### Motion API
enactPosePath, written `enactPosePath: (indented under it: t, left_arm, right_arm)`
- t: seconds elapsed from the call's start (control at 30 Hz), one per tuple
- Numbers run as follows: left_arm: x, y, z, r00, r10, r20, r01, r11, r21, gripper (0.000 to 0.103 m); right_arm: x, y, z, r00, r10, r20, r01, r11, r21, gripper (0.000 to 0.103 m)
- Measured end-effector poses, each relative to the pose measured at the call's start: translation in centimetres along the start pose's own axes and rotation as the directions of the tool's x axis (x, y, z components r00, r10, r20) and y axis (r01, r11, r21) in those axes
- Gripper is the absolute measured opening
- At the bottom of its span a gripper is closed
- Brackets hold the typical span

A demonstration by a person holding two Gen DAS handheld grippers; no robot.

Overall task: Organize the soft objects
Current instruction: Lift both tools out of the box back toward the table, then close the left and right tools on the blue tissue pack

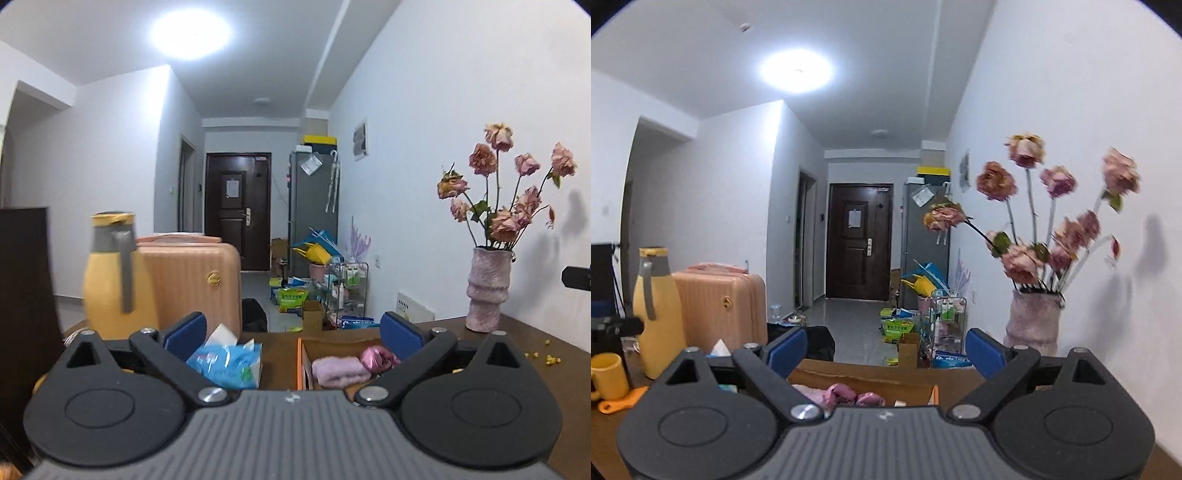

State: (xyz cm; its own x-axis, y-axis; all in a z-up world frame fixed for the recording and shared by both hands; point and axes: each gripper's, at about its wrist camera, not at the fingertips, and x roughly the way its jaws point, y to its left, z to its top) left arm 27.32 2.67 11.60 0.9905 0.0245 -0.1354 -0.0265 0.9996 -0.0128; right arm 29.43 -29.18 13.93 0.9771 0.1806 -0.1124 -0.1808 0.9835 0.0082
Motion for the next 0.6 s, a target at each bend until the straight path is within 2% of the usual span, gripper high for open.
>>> enactPosePath:
  t: [0.2, 0.3, 0.4, 0.5, 0.6]
  left_arm:
    - [-9.3, -0.3, -5.0, 0.999, -0.044, 0.012, 0.044, 0.999, 0.008, 0.103]
    - [-12.2, -0.3, -6.8, 0.998, -0.059, -0.022, 0.059, 0.998, -0.006, 0.103]
    - [-13.4, -0.8, -8.0, 0.989, -0.100, -0.110, 0.100, 0.995, -0.007, 0.103]
    - [-13.6, -1.2, -8.4, 0.987, -0.111, -0.118, 0.112, 0.994, -0.004, 0.103]
    - [-12.8, -1.7, -8.2, 0.986, -0.120, -0.119, 0.120, 0.993, -0.004, 0.103]
  right_arm:
    - [-8.3, 1.4, -5.4, 0.999, 0.048, -0.017, -0.048, 0.999, 0.021, 0.093]
    - [-12.0, 2.5, -8.3, 0.995, 0.061, -0.074, -0.058, 0.997, 0.050, 0.093]
    - [-14.2, 3.1, -10.5, 0.989, 0.079, -0.124, -0.067, 0.993, 0.098, 0.093]
    - [-14.9, 3.4, -11.7, 0.980, 0.114, -0.164, -0.095, 0.988, 0.119, 0.093]
    - [-14.7, 3.5, -11.6, 0.984, 0.069, -0.166, -0.053, 0.994, 0.098, 0.092]
